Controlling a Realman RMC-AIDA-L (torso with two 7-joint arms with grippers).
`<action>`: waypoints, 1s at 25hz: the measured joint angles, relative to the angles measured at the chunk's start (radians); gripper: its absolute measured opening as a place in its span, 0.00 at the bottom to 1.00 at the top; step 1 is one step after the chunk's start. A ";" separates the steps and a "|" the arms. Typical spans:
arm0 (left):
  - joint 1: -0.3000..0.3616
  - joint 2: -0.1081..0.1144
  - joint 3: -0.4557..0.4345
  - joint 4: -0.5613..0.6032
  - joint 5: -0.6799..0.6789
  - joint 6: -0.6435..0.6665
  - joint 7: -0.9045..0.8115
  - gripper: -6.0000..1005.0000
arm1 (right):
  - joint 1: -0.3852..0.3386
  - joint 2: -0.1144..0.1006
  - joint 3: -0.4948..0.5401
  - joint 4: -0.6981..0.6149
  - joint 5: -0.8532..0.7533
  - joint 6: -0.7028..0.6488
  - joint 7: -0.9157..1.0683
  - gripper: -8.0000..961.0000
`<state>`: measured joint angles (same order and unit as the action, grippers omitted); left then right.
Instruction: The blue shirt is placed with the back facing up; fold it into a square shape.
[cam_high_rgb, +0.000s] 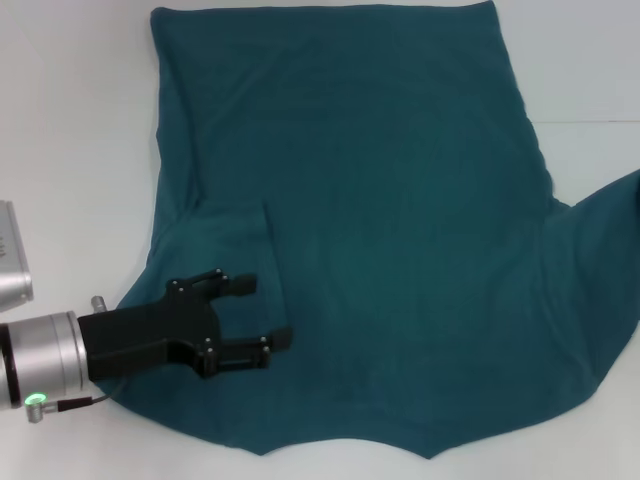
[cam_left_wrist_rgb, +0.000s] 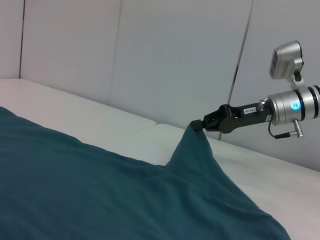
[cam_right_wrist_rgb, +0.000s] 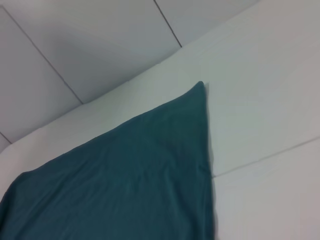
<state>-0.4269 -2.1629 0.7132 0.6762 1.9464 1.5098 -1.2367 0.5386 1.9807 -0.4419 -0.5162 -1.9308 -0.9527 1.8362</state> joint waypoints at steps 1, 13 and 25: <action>-0.001 0.000 0.000 -0.002 0.000 -0.002 0.000 0.88 | 0.005 -0.001 -0.001 0.000 0.000 0.001 -0.005 0.04; -0.008 0.000 -0.002 -0.007 -0.001 -0.024 -0.033 0.88 | 0.020 -0.010 -0.098 0.012 -0.002 -0.038 0.041 0.05; -0.020 0.000 -0.005 -0.007 -0.003 -0.046 -0.054 0.88 | 0.032 -0.012 -0.188 0.002 -0.002 -0.199 0.098 0.06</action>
<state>-0.4467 -2.1629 0.7087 0.6691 1.9433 1.4633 -1.2908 0.5708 1.9692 -0.6300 -0.5140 -1.9330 -1.1516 1.9346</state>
